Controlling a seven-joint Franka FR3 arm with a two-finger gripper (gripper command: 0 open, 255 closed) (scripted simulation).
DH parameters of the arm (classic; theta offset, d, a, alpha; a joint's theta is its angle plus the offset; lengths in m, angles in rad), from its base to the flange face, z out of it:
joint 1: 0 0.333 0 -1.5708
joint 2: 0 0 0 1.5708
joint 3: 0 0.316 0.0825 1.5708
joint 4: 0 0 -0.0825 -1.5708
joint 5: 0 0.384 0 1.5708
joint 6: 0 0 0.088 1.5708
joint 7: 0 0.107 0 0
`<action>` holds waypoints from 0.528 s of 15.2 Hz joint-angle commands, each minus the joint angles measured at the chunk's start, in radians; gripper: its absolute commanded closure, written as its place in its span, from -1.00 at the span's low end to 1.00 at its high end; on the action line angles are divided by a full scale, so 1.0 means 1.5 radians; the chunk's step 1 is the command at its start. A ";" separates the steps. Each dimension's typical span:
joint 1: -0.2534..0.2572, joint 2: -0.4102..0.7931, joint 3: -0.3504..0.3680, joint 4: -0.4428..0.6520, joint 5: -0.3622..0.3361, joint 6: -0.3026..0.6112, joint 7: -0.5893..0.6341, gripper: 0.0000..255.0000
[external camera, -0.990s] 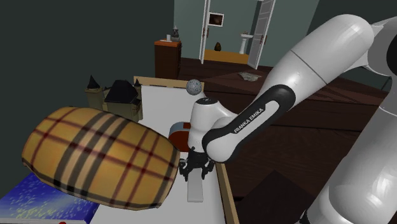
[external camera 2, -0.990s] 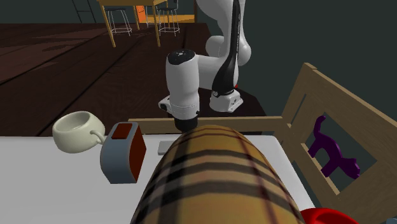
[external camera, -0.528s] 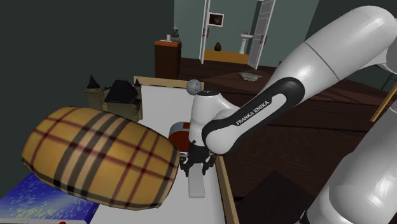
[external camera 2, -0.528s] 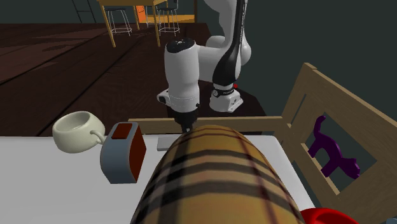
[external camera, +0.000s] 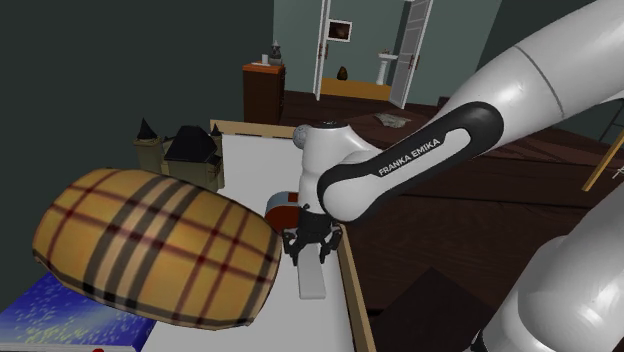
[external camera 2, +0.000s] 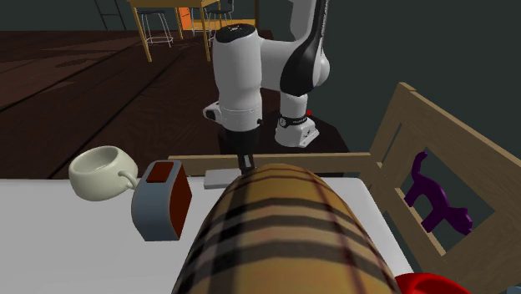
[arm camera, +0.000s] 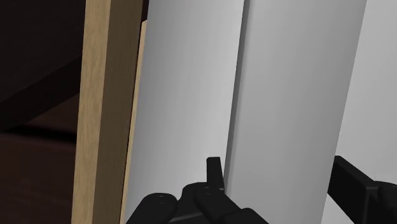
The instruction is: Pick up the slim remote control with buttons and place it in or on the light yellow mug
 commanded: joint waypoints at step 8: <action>0.005 -0.060 -0.014 0.035 0.020 -0.093 -0.017 1.00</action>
